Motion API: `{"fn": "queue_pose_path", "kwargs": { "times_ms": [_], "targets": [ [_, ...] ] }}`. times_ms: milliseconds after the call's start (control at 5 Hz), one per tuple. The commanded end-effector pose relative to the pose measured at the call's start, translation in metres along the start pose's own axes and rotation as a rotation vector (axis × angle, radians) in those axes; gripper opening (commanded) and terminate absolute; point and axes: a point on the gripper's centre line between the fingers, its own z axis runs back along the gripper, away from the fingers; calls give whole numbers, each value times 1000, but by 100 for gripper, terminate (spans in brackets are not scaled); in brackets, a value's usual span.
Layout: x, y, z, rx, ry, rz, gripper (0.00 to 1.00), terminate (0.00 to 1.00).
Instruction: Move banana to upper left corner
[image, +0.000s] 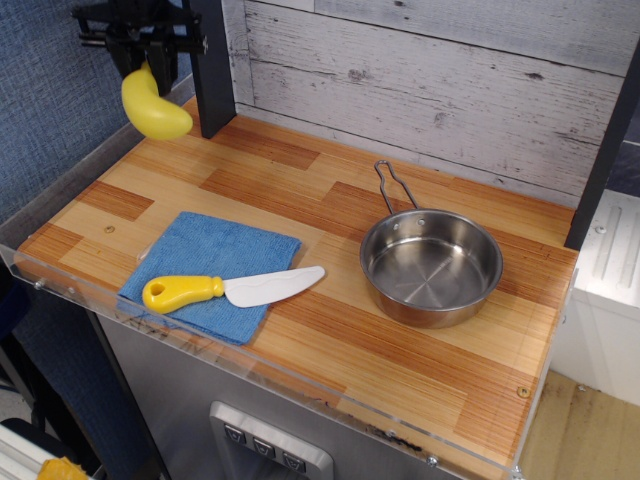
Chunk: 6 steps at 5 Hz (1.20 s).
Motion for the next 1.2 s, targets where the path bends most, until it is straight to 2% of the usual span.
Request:
{"fn": "queue_pose_path", "kwargs": {
  "times_ms": [0,1000],
  "targets": [
    [-10,-16,-8,34,-42,-78,0,0],
    [-9,-41,-58,97,-5,-136,0,0]
  ]
}}
